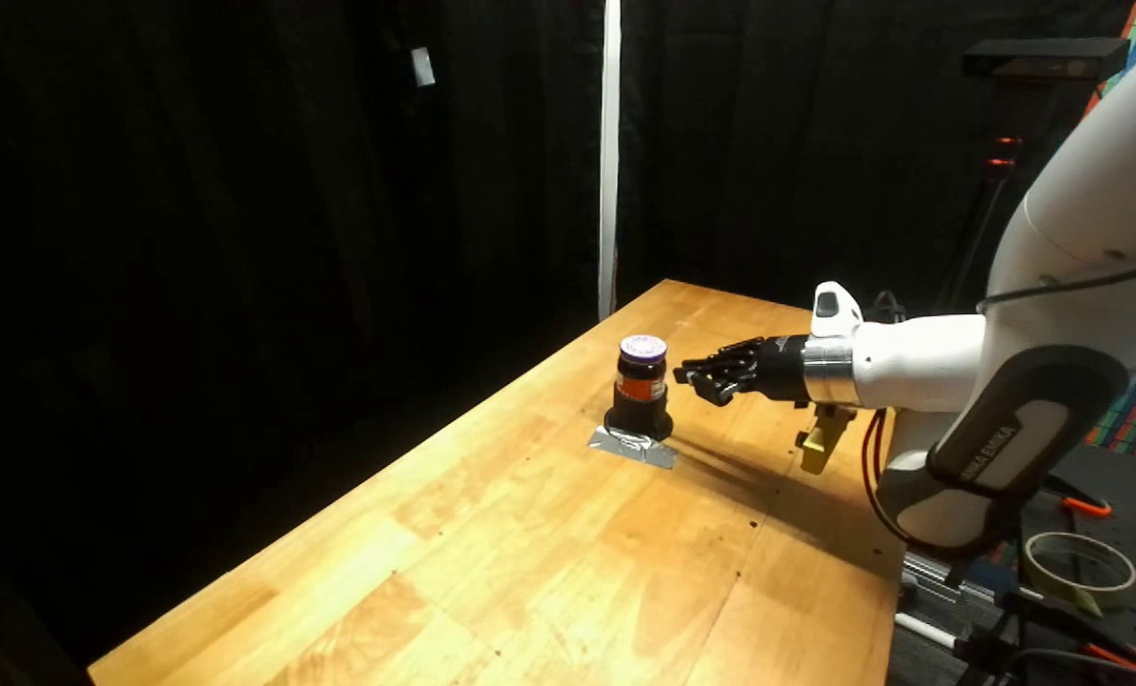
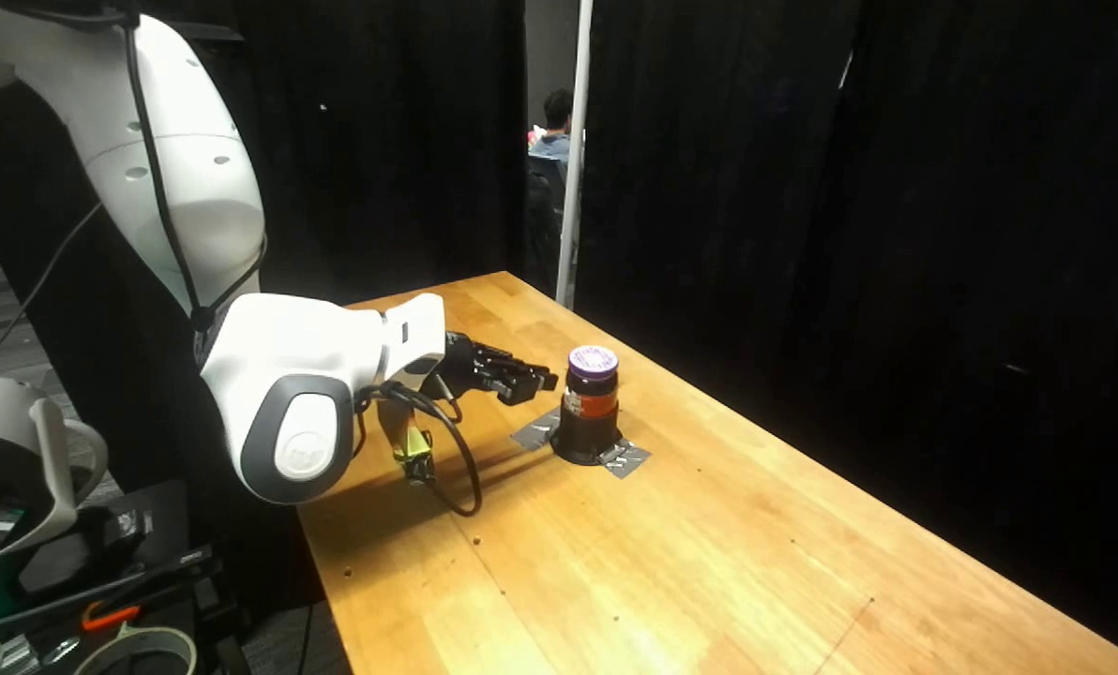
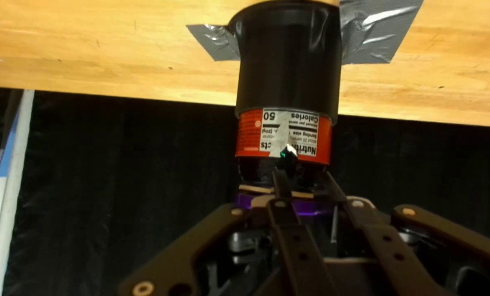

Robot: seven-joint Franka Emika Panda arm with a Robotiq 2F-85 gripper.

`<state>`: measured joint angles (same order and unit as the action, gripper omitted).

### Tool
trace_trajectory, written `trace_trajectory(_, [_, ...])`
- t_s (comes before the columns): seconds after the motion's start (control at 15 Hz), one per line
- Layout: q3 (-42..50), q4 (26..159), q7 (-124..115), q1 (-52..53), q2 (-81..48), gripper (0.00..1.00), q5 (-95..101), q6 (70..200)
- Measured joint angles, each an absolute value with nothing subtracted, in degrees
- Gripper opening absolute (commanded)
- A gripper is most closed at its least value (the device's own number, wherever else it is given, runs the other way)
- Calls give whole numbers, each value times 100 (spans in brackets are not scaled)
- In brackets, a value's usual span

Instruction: Put a rubber band on the bottom of the cup

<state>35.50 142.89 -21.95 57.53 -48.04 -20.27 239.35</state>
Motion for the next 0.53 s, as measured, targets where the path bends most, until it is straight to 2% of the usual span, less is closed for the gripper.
trace_trajectory(0.27, [4257, 14518, -2311, 5545, -3694, 86, -101, 22275])
trace_trajectory(0.4, [4659, 14576, -2295, 5430, -3081, 99, 639, 21246])
trace_trajectory(0.53, [4961, 14594, -2293, 5288, -2521, 100, 1317, 20239])
